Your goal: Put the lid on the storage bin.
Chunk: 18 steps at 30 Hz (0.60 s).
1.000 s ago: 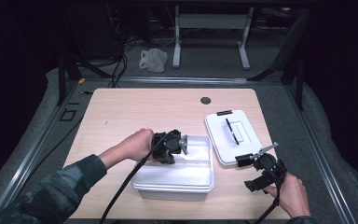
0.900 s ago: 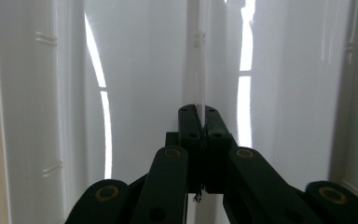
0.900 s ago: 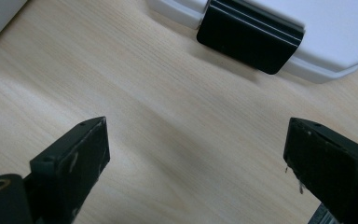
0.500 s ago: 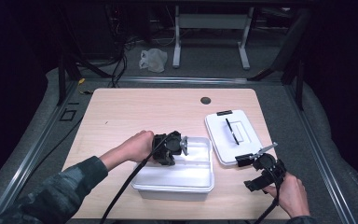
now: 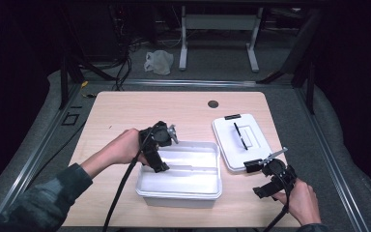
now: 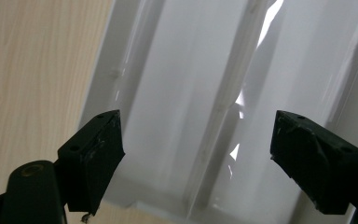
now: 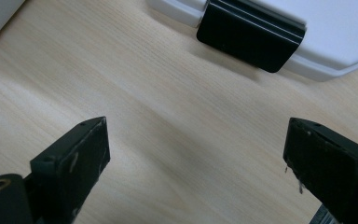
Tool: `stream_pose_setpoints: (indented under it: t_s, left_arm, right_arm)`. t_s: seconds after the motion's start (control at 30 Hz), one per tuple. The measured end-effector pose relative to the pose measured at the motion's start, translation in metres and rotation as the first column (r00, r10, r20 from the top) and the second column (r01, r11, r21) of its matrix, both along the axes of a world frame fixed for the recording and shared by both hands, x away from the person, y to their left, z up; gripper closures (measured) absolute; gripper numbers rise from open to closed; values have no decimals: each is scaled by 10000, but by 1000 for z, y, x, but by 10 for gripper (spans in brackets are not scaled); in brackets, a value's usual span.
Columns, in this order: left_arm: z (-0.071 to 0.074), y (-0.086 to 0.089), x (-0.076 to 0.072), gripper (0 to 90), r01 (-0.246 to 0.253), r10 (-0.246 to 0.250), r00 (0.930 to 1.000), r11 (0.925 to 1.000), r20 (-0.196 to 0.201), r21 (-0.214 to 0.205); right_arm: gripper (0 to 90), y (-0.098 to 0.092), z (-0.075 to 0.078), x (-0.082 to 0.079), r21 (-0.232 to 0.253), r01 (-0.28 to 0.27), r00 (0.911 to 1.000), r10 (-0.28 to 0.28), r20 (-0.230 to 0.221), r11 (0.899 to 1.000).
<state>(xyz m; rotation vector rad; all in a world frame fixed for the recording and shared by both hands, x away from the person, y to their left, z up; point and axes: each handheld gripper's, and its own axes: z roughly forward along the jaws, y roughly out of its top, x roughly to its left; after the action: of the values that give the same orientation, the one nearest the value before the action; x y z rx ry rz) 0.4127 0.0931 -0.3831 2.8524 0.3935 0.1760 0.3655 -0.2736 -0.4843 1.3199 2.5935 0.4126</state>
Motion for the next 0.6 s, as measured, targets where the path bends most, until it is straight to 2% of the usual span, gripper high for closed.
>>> stream_pose_setpoints:
  t_s: [0.07, 0.13, 0.27, 0.3, 0.33, 0.37, 0.5, 0.57, 0.6]
  left_arm:
    - [4, 16, -1, 159, -462, 463, 9988, 9989, 156, -18]
    - [5, 22, -2, 154, -620, 622, 9978, 9980, 215, -112]
    - [9, 50, -3, 153, -1429, 1440, 9891, 9891, 305, -351]
    - [10, 57, -4, 152, -1629, 1643, 9858, 9858, 332, -415]
    - [11, 71, -7, 151, -1935, 1954, 9802, 9795, 312, -559]
    - [11, 71, -7, 151, -1935, 1954, 9802, 9795, 312, -559]
    - [6, 98, -14, 149, -2579, 2600, 9652, 9642, 276, -619]
    - [-3, 114, -18, 149, -3102, 3121, 9498, 9486, 219, -627]
    - [-3, 114, -18, 149, -3102, 3121, 9498, 9486, 219, -627]
  right_arm:
    - [67, 0, 0, 0, -5, 6, 10000, -6, -15, 10000]
    - [67, 0, 1, 0, -1, 7, 10000, -7, -26, 10000]
    - [67, 0, 0, 0, -5, 38, 10000, -38, -26, 10000]
    - [67, 0, 0, 0, -13, 36, 10000, -36, -38, 10000]
    - [67, 0, 0, 0, -20, 34, 10000, -34, -21, 10000]
    - [67, 0, 0, 0, 4, 42, 10000, -42, -52, 10000]
    - [67, 0, 1, 1, -6, 62, 10000, -62, -33, 10000]
    - [67, 1, 1, 1, -3, 60, 10000, -60, -64, 10000]
    - [67, 1, 1, 1, -3, 60, 10000, -60, -64, 10000]
